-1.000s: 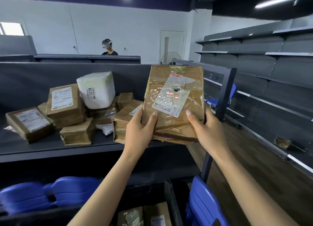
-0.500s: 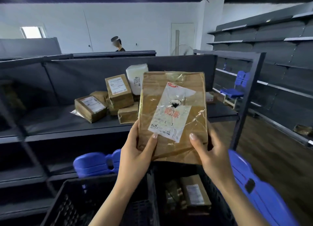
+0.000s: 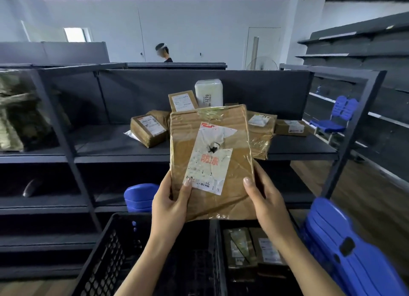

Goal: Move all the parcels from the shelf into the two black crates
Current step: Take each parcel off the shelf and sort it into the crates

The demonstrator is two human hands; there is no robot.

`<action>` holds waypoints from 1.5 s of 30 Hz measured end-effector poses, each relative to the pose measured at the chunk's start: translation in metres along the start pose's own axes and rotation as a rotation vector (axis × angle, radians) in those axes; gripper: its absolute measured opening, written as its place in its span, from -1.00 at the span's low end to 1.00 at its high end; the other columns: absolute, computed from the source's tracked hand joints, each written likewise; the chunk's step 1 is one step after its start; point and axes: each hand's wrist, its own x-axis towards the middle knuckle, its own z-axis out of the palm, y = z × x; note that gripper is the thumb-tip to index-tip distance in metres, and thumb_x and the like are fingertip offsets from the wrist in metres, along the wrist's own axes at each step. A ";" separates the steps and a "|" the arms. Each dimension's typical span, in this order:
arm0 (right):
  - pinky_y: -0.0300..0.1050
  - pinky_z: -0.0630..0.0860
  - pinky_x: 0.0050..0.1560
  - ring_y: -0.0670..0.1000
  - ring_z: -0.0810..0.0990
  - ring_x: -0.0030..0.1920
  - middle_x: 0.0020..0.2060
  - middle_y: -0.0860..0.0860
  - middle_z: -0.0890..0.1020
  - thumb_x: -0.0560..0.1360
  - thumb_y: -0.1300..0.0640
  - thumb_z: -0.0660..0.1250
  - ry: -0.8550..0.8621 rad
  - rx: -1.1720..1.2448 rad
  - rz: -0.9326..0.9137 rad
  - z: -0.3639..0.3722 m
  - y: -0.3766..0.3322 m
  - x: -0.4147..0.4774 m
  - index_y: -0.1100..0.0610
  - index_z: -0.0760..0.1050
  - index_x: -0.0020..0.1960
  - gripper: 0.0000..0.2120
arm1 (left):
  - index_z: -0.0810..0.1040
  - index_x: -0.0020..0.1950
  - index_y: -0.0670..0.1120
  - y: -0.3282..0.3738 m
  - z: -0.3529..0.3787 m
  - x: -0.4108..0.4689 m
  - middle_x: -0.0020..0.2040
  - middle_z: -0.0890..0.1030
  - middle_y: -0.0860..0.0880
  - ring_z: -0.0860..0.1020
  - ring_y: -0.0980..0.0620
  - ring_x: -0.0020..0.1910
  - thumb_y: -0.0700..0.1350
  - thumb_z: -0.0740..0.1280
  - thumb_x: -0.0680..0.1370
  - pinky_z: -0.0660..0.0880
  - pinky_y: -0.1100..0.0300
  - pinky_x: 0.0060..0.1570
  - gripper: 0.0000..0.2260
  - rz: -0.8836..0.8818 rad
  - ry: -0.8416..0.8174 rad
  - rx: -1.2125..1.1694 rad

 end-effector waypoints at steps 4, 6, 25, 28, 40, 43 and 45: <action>-0.52 0.45 -0.06 -0.30 0.58 0.10 0.11 -0.31 0.61 0.44 -0.29 0.27 -0.023 0.045 0.074 0.002 0.000 0.009 -0.10 0.31 0.45 -0.37 | 0.52 0.29 -0.03 0.003 0.000 -0.001 0.06 0.67 0.15 0.62 0.21 0.06 0.04 0.32 0.49 0.57 0.30 0.02 -0.61 0.069 0.039 0.045; -0.50 0.48 -0.12 -0.29 0.60 0.04 0.06 -0.31 0.63 0.42 -0.24 0.29 -0.024 0.035 0.072 0.003 0.001 0.011 -0.08 0.37 0.41 -0.40 | 0.53 0.29 -0.07 0.005 0.000 0.000 0.04 0.67 0.15 0.62 0.21 0.04 0.02 0.33 0.49 0.57 0.31 0.00 -0.61 0.096 0.049 0.062; -0.32 0.58 -0.08 -0.13 0.65 0.06 0.06 -0.17 0.67 0.39 -0.20 0.35 -0.112 0.133 0.170 0.049 0.032 0.029 -0.13 0.48 0.28 -0.52 | 0.49 0.33 0.04 -0.026 -0.045 0.020 0.05 0.66 0.23 0.61 0.28 0.06 -0.14 0.42 0.49 0.50 0.46 -0.01 -0.59 0.071 0.103 0.052; -0.22 0.59 0.04 -0.14 0.65 0.06 0.04 -0.20 0.67 0.34 -0.29 0.36 -0.113 0.058 0.262 0.073 0.046 0.036 -0.13 0.46 0.32 -0.42 | 0.49 0.32 0.06 -0.053 -0.068 0.033 0.03 0.67 0.19 0.61 0.28 0.03 -0.08 0.40 0.51 0.55 0.37 0.00 -0.62 -0.021 0.076 0.125; -0.29 0.50 -0.05 -0.22 0.61 -0.01 0.01 -0.25 0.64 0.40 -0.32 0.28 -0.030 -0.179 0.677 0.171 0.144 0.032 -0.22 0.48 0.21 -0.58 | 0.44 0.32 0.06 -0.188 -0.146 0.070 0.00 0.62 0.23 0.59 0.21 -0.01 0.01 0.38 0.52 0.50 0.24 -0.07 -0.62 -0.339 -0.152 0.418; -0.43 0.38 -0.18 -0.34 0.51 -0.08 0.09 -0.23 0.60 0.47 -0.26 0.28 -0.030 -0.216 0.732 0.178 0.169 0.022 -0.23 0.46 0.15 -0.71 | 0.42 0.33 0.01 -0.216 -0.151 0.069 0.04 0.58 0.21 0.55 0.17 0.03 -0.02 0.41 0.50 0.46 0.30 -0.11 -0.58 -0.381 -0.207 0.437; -0.43 0.37 -0.16 -0.32 0.51 -0.05 0.15 -0.21 0.56 0.49 -0.20 0.29 -0.021 -0.240 0.750 0.179 0.185 0.017 -0.16 0.45 0.24 -0.65 | 0.42 0.31 0.00 -0.234 -0.151 0.066 -0.03 0.53 0.26 0.50 0.22 -0.05 -0.01 0.42 0.48 0.37 0.44 -0.22 -0.58 -0.416 -0.237 0.463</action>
